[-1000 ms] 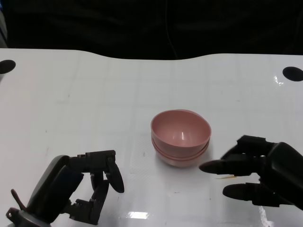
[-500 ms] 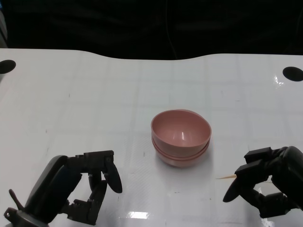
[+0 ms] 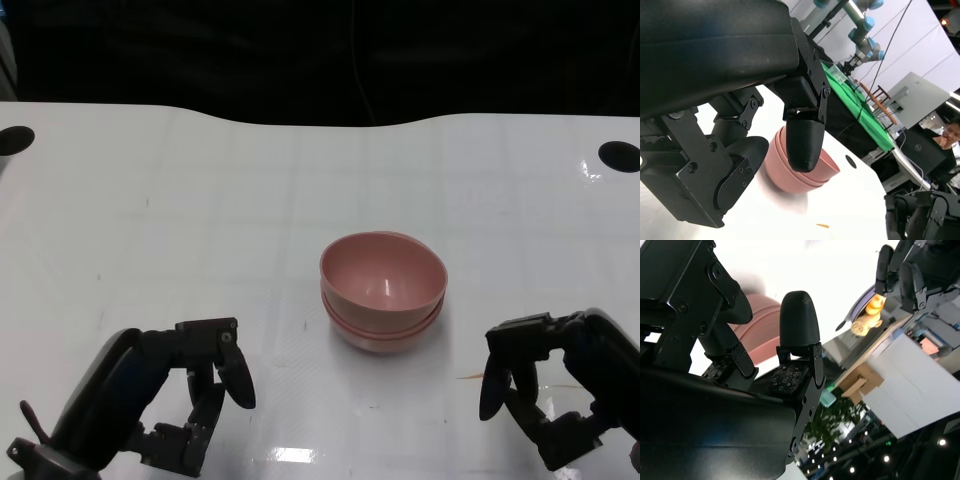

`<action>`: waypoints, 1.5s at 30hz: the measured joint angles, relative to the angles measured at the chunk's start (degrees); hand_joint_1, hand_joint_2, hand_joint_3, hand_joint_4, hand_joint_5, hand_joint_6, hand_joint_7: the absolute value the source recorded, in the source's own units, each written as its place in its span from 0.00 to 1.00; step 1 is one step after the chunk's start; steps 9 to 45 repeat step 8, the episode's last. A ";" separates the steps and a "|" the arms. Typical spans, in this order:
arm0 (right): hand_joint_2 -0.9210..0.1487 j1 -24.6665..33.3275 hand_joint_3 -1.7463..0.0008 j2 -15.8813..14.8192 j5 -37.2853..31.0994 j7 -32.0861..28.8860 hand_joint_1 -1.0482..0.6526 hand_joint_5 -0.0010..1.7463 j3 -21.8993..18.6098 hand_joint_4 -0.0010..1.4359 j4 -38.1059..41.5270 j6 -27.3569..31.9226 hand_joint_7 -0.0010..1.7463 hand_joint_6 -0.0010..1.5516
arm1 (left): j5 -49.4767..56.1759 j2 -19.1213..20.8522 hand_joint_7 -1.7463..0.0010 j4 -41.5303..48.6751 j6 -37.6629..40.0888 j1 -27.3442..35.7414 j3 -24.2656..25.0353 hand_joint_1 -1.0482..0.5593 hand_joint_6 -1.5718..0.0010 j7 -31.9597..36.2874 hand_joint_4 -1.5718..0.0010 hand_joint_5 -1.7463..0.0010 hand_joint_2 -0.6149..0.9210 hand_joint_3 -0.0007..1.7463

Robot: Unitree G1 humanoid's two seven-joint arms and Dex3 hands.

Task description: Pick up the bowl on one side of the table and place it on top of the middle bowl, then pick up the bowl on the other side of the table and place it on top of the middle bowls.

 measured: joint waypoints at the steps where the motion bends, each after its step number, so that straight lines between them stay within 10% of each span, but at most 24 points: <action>1: 0.82 -0.01 0.03 0.05 0.31 0.59 0.76 0.96 0.01 0.67 0.01 0.17 0.77 0.61 | -0.42 0.03 0.17 0.03 0.09 0.00 0.00 0.72 0.43 -0.37 0.38 0.05 0.53 0.96; 45: 0.83 -0.05 0.03 0.40 1.62 3.00 0.75 0.96 -0.01 0.67 0.21 1.24 0.77 0.60 | -2.21 0.13 0.16 0.09 1.16 -0.03 -0.01 0.73 0.41 -2.40 0.38 0.05 0.53 0.95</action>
